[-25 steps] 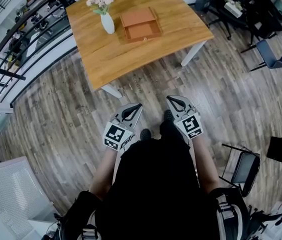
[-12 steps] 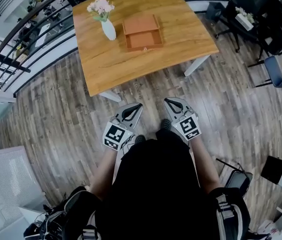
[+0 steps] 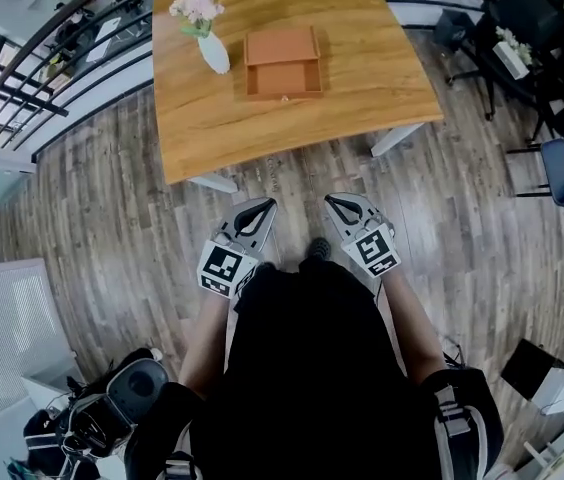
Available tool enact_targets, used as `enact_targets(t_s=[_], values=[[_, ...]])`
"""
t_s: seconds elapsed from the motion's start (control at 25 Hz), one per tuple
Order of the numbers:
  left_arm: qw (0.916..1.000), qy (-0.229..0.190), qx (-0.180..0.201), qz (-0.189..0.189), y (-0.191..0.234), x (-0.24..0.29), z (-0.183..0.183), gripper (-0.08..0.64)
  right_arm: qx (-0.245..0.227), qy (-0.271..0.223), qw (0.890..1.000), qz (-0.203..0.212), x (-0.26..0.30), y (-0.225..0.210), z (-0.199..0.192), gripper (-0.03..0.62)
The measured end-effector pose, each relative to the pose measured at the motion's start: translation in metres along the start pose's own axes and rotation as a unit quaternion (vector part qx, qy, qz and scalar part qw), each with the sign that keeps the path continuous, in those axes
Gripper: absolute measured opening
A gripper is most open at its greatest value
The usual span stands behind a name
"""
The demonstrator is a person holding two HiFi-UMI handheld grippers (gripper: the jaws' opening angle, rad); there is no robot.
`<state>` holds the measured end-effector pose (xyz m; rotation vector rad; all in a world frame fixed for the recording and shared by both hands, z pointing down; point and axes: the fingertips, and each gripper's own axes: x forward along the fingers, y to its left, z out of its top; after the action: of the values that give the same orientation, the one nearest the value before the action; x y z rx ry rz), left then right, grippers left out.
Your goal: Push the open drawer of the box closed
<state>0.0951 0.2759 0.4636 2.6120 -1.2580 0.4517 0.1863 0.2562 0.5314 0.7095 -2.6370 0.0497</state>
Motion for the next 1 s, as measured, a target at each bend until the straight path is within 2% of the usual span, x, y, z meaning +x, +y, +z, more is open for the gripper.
enact_targets(t_s=[0.2,0.44,0.64,0.76,1.0], values=[[0.9998,0.000,-0.007,0.016,-0.001,0.022,0.011,0.023,-0.016,-0.001,1.000,0.020,-0.001,-0.026,-0.001,0.016],[1.0000,0.003,0.007,0.004,-0.003,0.046,0.020,0.023,-0.009,-0.009,1.000,0.011,-0.002,-0.048,0.001,0.016],[1.0000,-0.003,-0.001,-0.002,0.005,0.050,0.018,0.023,-0.019,0.005,1.000,0.011,0.003,-0.044,-0.005,0.015],[0.9999,-0.002,-0.002,-0.013,0.014,0.056,0.016,0.023,-0.024,0.011,1.000,0.001,0.007,-0.049,-0.003,0.016],[0.9994,-0.013,-0.003,-0.033,0.050,0.072,0.029,0.023,0.005,0.016,0.999,-0.028,0.029,-0.068,0.009,0.016]])
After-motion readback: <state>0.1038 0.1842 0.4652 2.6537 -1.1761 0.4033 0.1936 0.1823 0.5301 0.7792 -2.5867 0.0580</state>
